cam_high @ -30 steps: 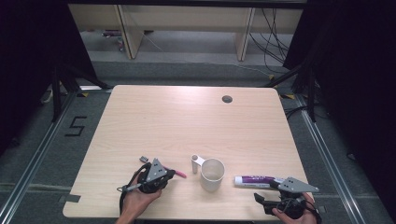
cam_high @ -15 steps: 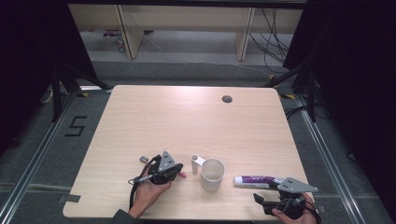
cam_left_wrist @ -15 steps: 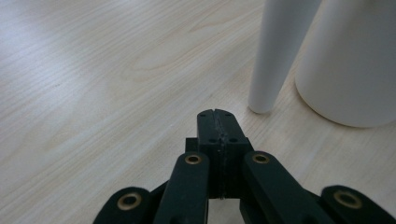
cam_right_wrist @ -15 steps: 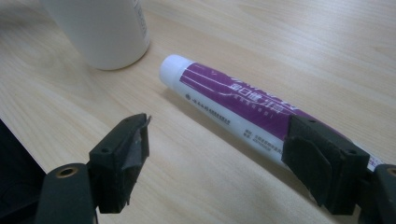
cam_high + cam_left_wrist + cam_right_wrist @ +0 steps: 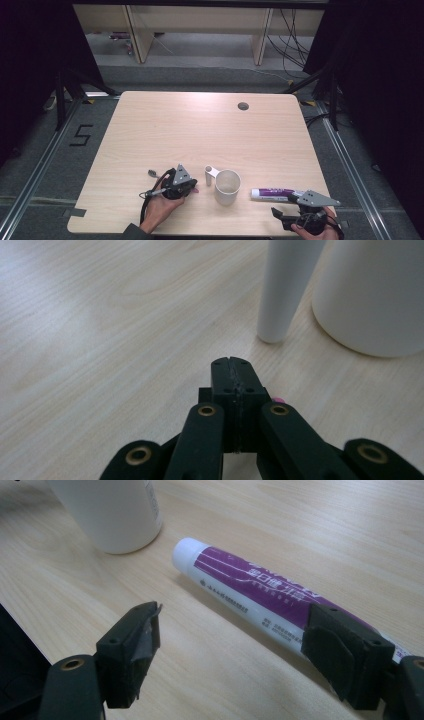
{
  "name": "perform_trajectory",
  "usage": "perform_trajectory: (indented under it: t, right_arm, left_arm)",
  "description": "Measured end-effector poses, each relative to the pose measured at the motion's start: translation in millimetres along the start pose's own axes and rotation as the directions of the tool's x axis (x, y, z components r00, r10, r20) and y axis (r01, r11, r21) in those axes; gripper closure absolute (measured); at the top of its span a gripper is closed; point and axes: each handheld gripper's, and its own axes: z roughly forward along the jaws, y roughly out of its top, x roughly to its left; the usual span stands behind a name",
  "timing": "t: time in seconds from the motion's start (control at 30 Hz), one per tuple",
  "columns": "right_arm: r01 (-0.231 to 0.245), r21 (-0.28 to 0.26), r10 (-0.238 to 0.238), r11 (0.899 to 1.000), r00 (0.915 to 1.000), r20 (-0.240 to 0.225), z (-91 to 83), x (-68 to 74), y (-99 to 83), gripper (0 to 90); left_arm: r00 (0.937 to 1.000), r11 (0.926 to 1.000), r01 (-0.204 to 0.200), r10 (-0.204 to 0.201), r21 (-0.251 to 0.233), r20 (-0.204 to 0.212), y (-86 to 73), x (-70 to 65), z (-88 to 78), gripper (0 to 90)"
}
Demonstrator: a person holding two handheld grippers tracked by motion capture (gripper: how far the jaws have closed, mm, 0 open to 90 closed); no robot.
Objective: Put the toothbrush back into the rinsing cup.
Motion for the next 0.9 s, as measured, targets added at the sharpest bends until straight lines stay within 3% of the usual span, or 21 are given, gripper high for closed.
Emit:
perform_trajectory:
  t: [0.27,0.3,0.37,0.43,0.6,0.83,0.87,0.9]
  right_arm:
    - [-0.003,0.001,0.003,1.0,1.0,0.001,0.2,-0.4,0.1,23.8]
    - [-0.033,0.007,0.033,0.999,0.9994,-0.008,0.3,1.9,-0.1,23.8]
    - [0.0,-0.001,0.0,1.0,1.0,-0.001,0.5,-0.1,0.3,23.8]
    - [-0.03,0.005,0.03,1.0,0.9995,-0.01,1.0,2.0,0.2,23.8]
    - [-0.026,-0.003,0.026,1.0,0.9996,-0.01,2.0,1.6,0.1,23.8]
    - [-0.025,-0.003,0.025,1.0,0.9997,-0.007,2.5,1.6,0.2,23.8]
    - [-0.019,0.003,0.019,1.0,0.9998,-0.01,2.4,0.3,0.4,23.8]
    - [-0.039,0.011,0.039,0.999,0.9992,-0.004,2.6,2.3,0.0,23.8]
  left_arm:
    - [0.999,0.9997,-0.016,0.015,0.017,0.043,-11.6,-6.5,-16.6,89.6]
    - [0.9988,0.9996,-0.021,0.02,0.018,0.044,-12.9,-7.5,-19.2,89.5]
    - [0.9983,0.9998,-0.017,0.016,0.014,0.057,-15.1,-9.7,-22.9,89.4]
    - [0.9975,0.9993,-0.029,0.028,0.023,0.065,-17.3,-10.8,-27.7,89.3]
    - [0.9952,0.998,-0.046,0.042,0.043,0.089,-26.6,-15.2,-40.3,89.2]
    - [0.9958,0.9969,-0.049,0.044,0.061,0.08,-39.9,-13.3,-62.1,88.4]
    - [0.996,0.9949,-0.071,0.067,0.072,0.059,-41.9,-11.8,-65.6,88.4]
    - [0.9966,0.9953,-0.065,0.061,0.071,0.055,-44.8,-11.4,-68.7,88.4]
